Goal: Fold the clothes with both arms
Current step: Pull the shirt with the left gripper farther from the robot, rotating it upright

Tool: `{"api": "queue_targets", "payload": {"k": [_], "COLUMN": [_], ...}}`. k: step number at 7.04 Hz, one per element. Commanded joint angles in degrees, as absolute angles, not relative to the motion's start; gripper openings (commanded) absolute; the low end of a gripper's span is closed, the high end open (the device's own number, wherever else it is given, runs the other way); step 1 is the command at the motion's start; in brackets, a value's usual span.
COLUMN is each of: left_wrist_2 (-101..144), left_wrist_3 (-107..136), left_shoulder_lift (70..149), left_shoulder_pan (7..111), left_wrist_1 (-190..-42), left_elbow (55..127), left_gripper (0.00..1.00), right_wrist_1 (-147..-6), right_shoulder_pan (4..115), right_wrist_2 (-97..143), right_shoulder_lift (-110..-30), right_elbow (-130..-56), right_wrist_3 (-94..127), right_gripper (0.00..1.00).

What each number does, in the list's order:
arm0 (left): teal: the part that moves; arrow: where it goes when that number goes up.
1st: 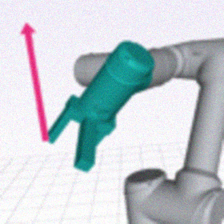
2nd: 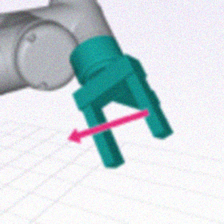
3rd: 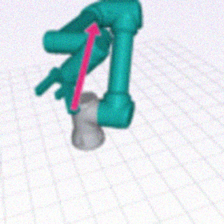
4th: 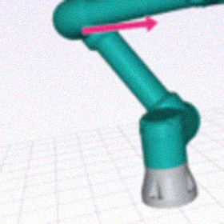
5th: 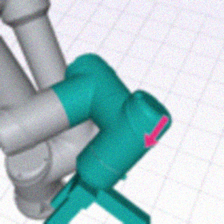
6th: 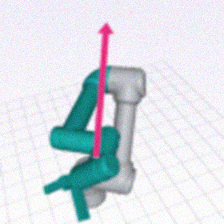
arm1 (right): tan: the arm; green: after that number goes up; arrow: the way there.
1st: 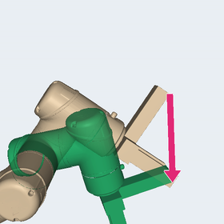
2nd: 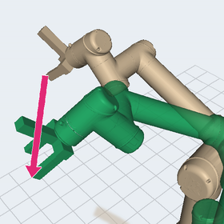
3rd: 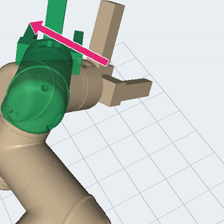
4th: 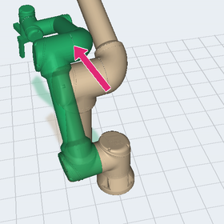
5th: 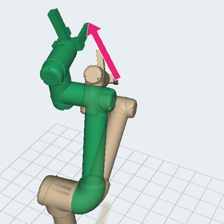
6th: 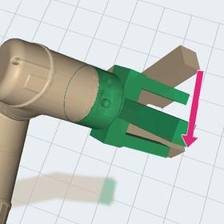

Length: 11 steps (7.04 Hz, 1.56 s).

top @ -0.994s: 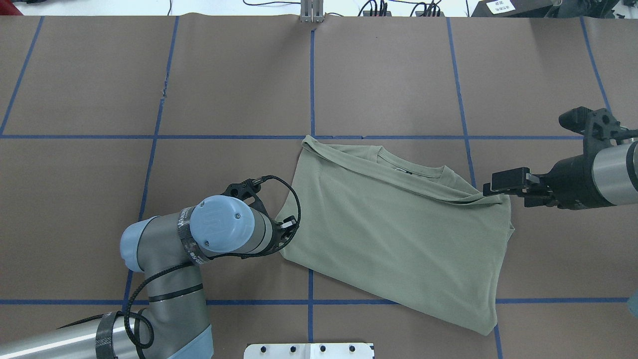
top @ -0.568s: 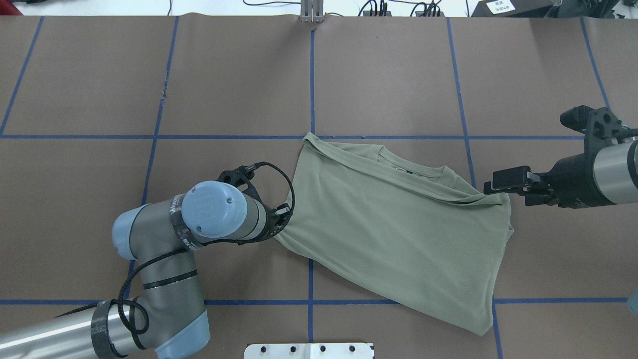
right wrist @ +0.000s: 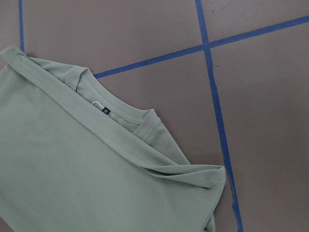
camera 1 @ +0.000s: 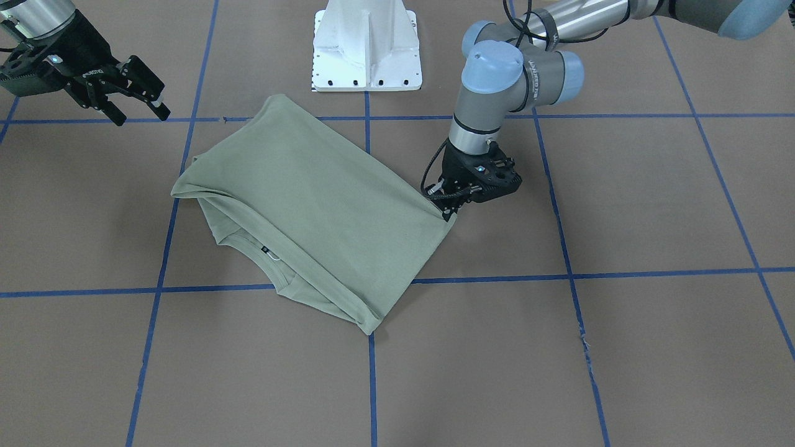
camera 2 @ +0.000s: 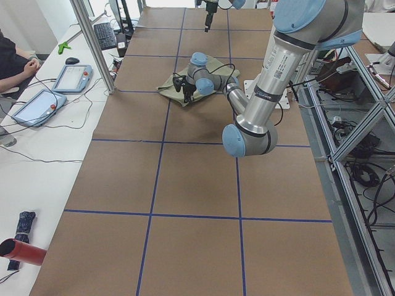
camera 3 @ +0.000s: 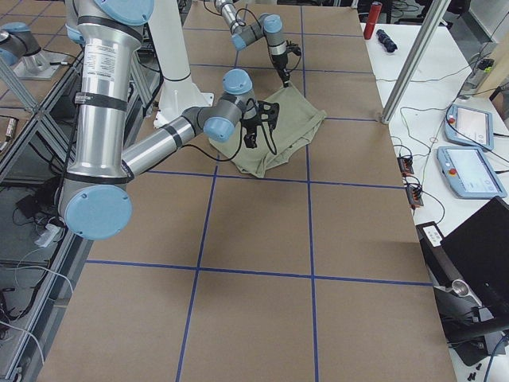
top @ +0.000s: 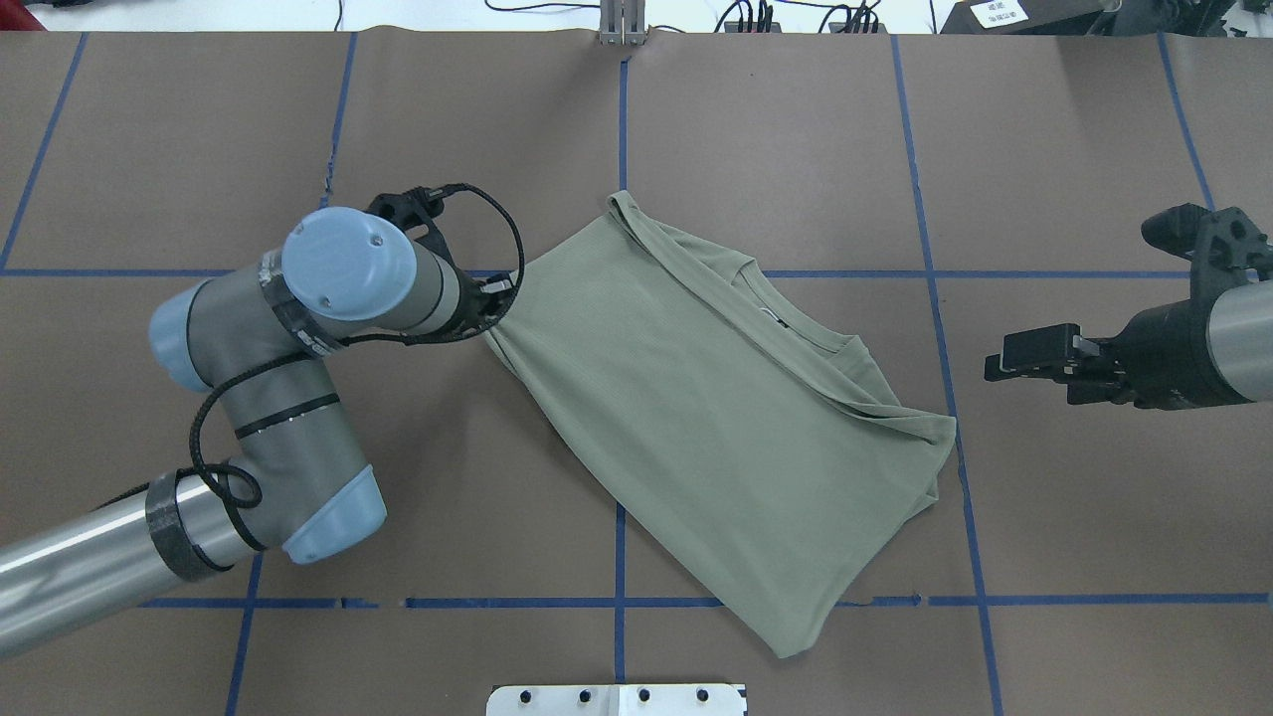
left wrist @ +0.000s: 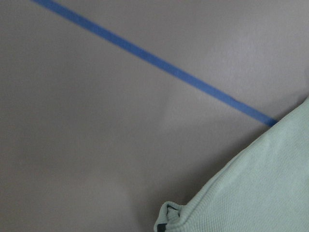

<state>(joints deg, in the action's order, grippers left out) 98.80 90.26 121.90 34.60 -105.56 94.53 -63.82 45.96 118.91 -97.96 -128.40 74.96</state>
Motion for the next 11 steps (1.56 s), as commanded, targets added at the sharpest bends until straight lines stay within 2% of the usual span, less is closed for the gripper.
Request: {"api": "queue_targets", "payload": {"k": [1,2,4,7,8,9,11], "left_wrist_2": [98.7,98.61,94.51,89.3,87.47,87.36,87.89], "left_wrist_3": [84.05,82.28,81.92,81.74,81.74,78.78,77.34], "left_shoulder_lift": [122.34,124.69,135.47,145.34,145.46,145.37,145.46], "left_shoulder_pan": [40.58,43.04,44.38,44.21,44.3,44.3,44.91], "left_wrist_1": [-112.27,-119.28,-128.63,-139.37,-140.26,-140.27,-140.27], "left_elbow": [86.1,78.91,63.35,47.6,47.29,47.2,47.46], "left_gripper": [0.0,0.0,0.0,0.0,0.26,0.99,1.0], "right_wrist_1": [-63.81,-63.81,-63.81,-63.81,-63.81,-63.81,-63.9], "right_shoulder_pan": [46.05,45.97,45.97,46.67,46.84,46.85,47.37], "right_wrist_2": [118.92,118.83,118.83,118.92,118.83,118.83,118.57], "right_shoulder_lift": [-97.56,-97.47,-97.47,-97.56,-97.47,-97.56,-97.21], "right_elbow": [-128.41,-128.41,-128.32,-128.58,-128.58,-128.5,-128.41], "right_wrist_3": [74.88,74.88,74.97,74.97,74.97,74.97,74.97], "right_gripper": [1.0,1.0,1.0,1.0,1.0,1.0,1.0]}}
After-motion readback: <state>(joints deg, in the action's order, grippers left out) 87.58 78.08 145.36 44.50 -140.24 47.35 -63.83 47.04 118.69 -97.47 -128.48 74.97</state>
